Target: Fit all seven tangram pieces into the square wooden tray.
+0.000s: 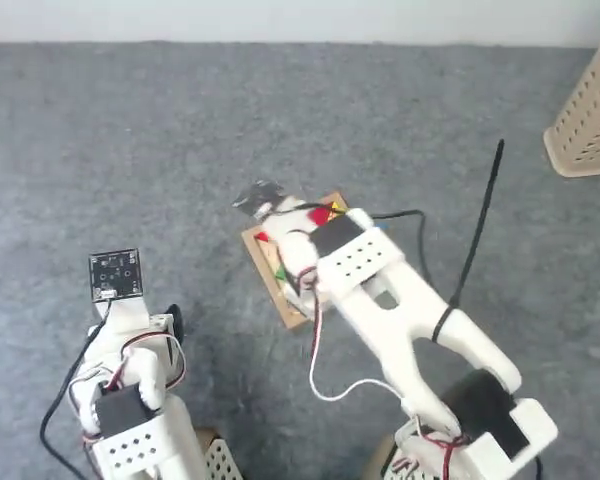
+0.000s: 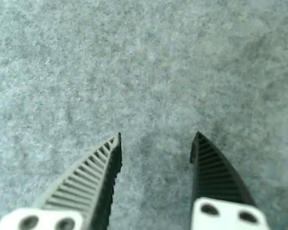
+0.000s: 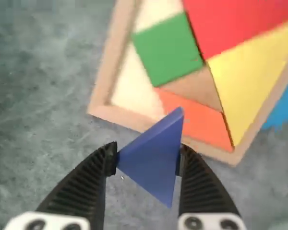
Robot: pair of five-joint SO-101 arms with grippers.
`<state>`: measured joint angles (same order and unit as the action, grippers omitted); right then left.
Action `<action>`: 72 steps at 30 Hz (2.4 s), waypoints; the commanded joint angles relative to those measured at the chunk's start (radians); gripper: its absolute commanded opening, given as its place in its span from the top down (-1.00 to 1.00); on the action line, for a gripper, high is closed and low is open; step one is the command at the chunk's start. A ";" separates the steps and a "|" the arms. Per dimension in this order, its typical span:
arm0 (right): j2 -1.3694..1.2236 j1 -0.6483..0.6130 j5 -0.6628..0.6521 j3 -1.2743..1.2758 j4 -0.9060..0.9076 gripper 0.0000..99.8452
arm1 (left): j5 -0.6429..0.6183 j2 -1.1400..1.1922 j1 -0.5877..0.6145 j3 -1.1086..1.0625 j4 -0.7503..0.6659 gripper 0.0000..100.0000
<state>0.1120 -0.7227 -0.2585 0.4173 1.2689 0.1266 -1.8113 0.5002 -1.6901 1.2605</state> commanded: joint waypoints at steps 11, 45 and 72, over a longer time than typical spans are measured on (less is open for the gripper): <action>-0.048 -0.067 -0.218 -0.083 -0.076 0.88 | -0.009 -0.011 -0.002 0.005 0.003 0.55; -0.015 0.127 -0.153 -0.167 -0.065 1.00 | -0.009 -0.011 -0.002 0.005 0.003 0.55; -0.387 0.414 -0.087 -0.215 -0.381 0.62 | -0.009 -0.011 -0.002 0.005 0.003 0.55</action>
<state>-0.2793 -0.3207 -0.3337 0.2593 0.9283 0.1266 -1.8113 0.5002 -1.6901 1.2605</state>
